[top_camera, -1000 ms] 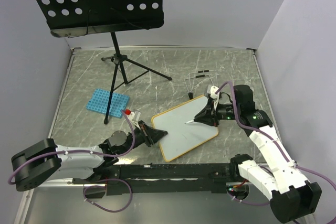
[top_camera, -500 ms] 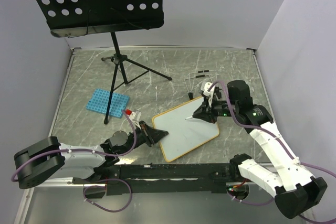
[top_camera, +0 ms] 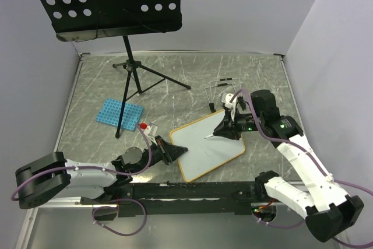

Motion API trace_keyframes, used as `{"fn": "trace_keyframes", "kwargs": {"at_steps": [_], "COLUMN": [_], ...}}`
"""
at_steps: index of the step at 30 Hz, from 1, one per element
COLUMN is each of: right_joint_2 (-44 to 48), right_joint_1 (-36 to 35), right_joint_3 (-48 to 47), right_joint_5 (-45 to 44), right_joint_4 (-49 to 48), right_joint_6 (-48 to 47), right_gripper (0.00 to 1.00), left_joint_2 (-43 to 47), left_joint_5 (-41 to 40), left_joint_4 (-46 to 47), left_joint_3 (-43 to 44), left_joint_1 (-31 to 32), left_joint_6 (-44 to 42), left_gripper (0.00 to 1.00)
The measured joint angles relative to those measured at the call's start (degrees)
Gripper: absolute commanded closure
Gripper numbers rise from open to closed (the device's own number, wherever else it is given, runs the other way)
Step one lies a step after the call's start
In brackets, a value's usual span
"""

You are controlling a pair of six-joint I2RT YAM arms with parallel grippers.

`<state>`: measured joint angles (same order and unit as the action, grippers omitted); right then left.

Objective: Write a sentence on the whiteboard

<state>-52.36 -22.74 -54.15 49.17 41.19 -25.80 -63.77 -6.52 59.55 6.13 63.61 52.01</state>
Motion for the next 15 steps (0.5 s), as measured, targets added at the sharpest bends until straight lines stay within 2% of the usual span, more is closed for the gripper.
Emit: {"fn": "trace_keyframes", "kwargs": {"at_steps": [7, 15], "right_joint_2": [4.3, 4.5], "right_joint_1": [0.0, -0.5], "right_joint_3": [0.0, 2.6], "right_joint_5": [0.6, 0.6], "right_joint_4": [-1.8, -6.2], "right_joint_6": [-0.6, -0.6], "right_gripper": [1.00, 1.00], "left_joint_2": [1.0, 0.8], "left_joint_5": [-2.4, -6.3], "left_joint_4": [-0.2, 1.0], "left_joint_3": [0.0, 0.1], "left_joint_1": [1.1, 1.8], "left_joint_6": [1.1, 4.2], "left_gripper": [0.99, 0.99]}}
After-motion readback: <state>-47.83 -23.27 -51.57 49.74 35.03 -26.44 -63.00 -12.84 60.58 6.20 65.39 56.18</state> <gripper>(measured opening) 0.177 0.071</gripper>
